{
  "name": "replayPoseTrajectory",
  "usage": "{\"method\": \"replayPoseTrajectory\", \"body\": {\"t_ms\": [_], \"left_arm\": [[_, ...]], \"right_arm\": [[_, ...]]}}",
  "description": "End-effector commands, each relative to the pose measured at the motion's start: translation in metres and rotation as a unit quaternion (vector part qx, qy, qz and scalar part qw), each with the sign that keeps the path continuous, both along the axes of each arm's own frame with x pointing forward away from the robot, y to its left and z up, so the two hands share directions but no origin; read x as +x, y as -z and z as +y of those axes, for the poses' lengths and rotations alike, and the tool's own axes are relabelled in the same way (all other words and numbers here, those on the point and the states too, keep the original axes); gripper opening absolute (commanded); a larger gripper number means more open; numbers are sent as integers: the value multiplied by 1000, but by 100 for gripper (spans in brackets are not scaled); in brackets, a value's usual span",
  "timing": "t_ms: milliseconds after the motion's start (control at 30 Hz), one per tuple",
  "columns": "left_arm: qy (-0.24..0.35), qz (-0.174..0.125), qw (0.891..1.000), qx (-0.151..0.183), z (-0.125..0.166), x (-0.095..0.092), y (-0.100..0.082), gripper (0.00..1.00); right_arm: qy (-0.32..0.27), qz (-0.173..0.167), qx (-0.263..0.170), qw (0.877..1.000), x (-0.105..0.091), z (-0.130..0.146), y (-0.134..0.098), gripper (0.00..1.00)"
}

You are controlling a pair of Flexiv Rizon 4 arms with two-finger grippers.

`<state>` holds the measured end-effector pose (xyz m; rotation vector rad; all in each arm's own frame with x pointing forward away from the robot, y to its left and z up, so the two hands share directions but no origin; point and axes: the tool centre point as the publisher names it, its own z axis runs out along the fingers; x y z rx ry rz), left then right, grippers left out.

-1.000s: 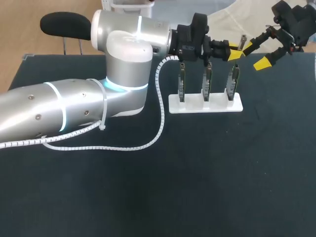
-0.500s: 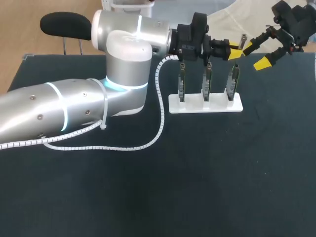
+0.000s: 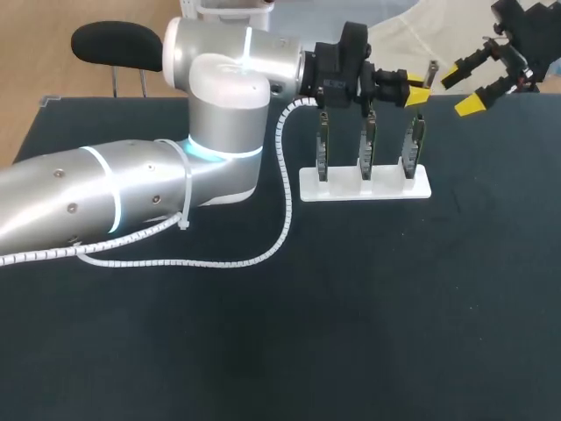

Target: Pick up the optical module with the left hand, and insert it into the network port with the right hand.

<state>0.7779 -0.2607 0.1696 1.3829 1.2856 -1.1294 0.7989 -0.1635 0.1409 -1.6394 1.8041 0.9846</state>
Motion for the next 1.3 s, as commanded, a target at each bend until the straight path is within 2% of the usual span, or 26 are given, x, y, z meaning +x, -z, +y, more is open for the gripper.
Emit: {"method": "replayPoseTrajectory", "body": {"t_ms": [33, 233, 433, 600, 1033, 1300], "left_arm": [[1, 0, 1000, 0, -1, 2, 1, 0], [1, 0, 1000, 0, -1, 2, 1, 0], [1, 0, 1000, 0, -1, 2, 1, 0], [1, 0, 1000, 0, -1, 2, 1, 0], [1, 0, 1000, 0, -1, 2, 1, 0], [1, 0, 1000, 0, -1, 2, 1, 0]], "right_arm": [[28, -30, 11, 999, -4, -5, -11, 100], [59, -72, 49, 994, 5, 0, -35, 100], [57, -89, 69, 992, 0, 14, -47, 100], [57, -83, 91, 991, -9, 25, -54, 100], [30, -81, 93, 992, -28, 41, -60, 100], [23, -88, 93, 991, -34, 46, -64, 100]]}}
